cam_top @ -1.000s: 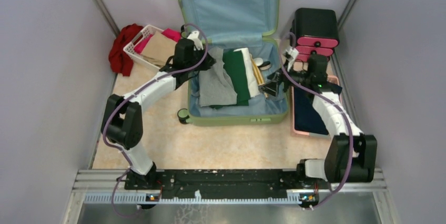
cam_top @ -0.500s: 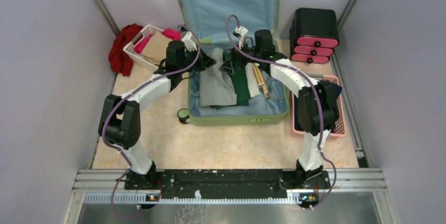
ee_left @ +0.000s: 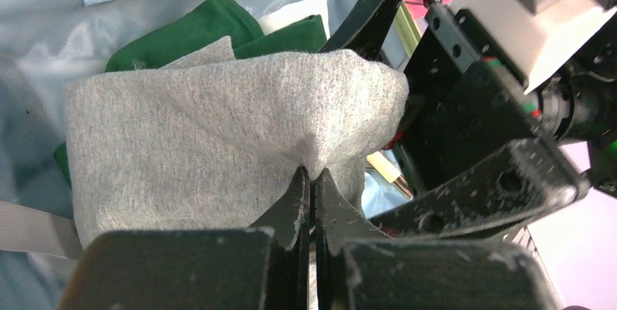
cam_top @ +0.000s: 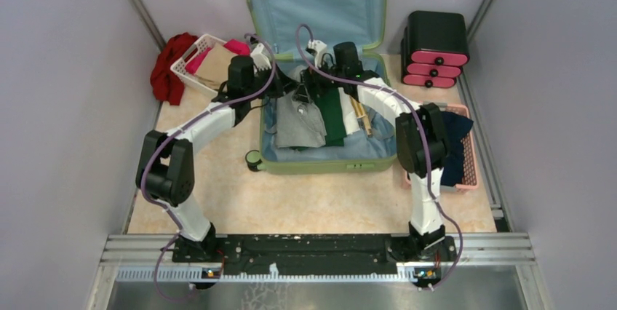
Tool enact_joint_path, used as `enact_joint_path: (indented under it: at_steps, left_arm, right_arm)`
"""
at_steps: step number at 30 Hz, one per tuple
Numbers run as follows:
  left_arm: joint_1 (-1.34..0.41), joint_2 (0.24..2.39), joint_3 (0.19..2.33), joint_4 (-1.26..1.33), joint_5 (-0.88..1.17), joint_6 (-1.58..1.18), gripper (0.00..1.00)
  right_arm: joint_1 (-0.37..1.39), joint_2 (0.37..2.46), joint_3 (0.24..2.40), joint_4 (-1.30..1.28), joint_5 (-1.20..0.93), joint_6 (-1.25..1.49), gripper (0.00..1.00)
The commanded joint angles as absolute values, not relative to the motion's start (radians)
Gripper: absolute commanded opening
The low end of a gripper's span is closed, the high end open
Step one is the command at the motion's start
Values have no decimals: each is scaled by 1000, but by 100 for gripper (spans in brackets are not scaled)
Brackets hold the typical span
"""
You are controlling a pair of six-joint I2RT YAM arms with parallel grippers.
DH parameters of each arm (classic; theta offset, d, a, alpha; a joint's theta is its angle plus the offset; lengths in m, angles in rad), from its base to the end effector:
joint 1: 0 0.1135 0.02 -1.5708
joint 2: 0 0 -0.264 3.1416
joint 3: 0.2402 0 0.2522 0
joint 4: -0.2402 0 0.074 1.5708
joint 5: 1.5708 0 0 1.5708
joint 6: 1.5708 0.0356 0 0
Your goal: Open, take out, and arrange the luggage
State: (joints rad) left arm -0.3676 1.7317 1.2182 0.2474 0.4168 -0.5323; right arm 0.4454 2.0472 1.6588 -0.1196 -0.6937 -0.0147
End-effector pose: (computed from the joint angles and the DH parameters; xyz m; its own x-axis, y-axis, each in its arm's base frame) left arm 0.3755 -0.1601 0.2780 -0.5632 -0.2804 -0.7773 0.4727 0.6622 -0.5814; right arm 0.4225 0.2269 0.2616 -0.4266 -0.2162 -0.8782 -0.8417 0.4501 0.2981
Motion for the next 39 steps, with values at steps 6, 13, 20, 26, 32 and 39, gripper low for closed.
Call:
enact_joint_path:
  at_steps: [6,13,20,26,32,39]
  left_arm:
    - [-359,1727,1235,293,438,-554,1]
    - [-344,1687,1250,246,406,-550,58]
    - [-315,1503,1209,210,370,-444,89]
    - [-308,1273,1139,106,407,-292,94]
    - [-308,1019,971,-73,365,-131,95]
    - [-308,718,732,-159,231,33,99]
  right_arm:
    - [485,2059,1697,-97,-672,62,62]
    - [476,1992,1645,-66,-662,60,6]
    - [414,1880,1566,-8,-724,84,0]
    - [350,1752,1513,-37,-788,26,0]
    - [282,1627,1509,-246,-794,-143,0]
    - [193,1481,1496,-574,-768,-349,0]
